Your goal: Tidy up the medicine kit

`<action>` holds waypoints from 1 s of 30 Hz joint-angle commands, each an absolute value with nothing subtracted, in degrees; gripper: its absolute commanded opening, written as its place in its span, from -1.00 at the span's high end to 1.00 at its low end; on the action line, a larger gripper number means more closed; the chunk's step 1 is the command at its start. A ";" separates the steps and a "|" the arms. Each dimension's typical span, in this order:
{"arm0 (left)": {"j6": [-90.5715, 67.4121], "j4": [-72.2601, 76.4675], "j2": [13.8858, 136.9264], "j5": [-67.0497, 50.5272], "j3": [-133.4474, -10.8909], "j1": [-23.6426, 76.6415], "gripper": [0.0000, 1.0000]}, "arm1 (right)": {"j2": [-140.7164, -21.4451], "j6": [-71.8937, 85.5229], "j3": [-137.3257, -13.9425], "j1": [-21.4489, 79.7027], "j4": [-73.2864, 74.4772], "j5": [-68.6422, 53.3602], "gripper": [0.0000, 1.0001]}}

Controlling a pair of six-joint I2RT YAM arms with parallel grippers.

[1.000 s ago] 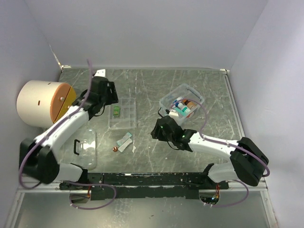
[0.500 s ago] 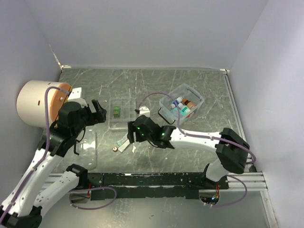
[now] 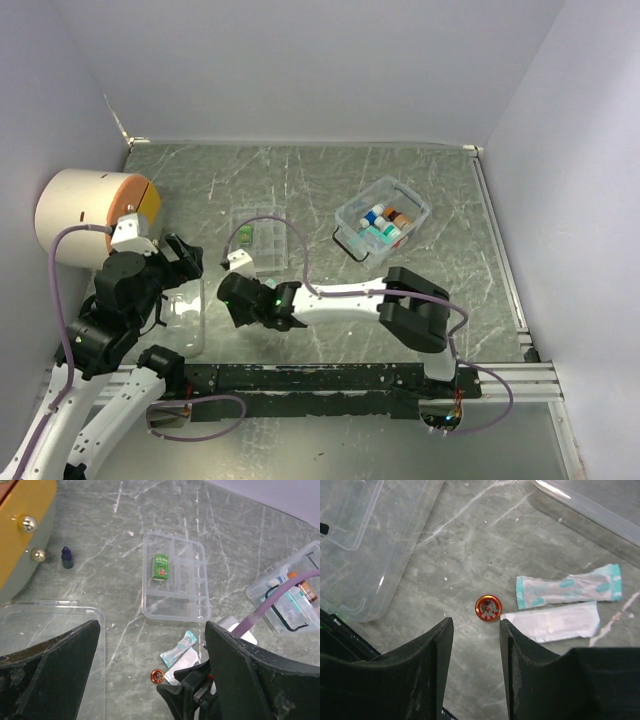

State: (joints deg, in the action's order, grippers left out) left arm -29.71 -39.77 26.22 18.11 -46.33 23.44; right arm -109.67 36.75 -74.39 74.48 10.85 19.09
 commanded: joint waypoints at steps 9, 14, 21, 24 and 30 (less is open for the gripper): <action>-32.60 -42.37 23.03 24.98 -47.18 23.29 -0.96 | -120.93 44.09 -86.64 75.06 23.15 25.53 0.08; -33.41 -43.06 23.40 26.60 -47.46 23.33 -0.97 | -122.24 43.29 -87.28 75.06 23.70 27.45 0.09; -33.13 -42.80 23.98 26.35 -47.33 23.29 -0.97 | -123.87 41.70 -88.41 75.08 24.15 26.00 0.22; -33.13 -42.64 24.18 26.45 -47.27 23.29 -0.97 | -123.84 41.58 -88.17 75.14 24.56 25.22 0.28; -32.96 -42.45 24.99 25.93 -47.19 23.16 -0.97 | -122.97 41.10 -86.58 75.15 23.84 24.33 0.29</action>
State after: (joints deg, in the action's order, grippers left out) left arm -33.01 -42.74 24.23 25.39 -46.33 23.44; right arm -122.45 41.74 -87.33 74.98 23.79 24.67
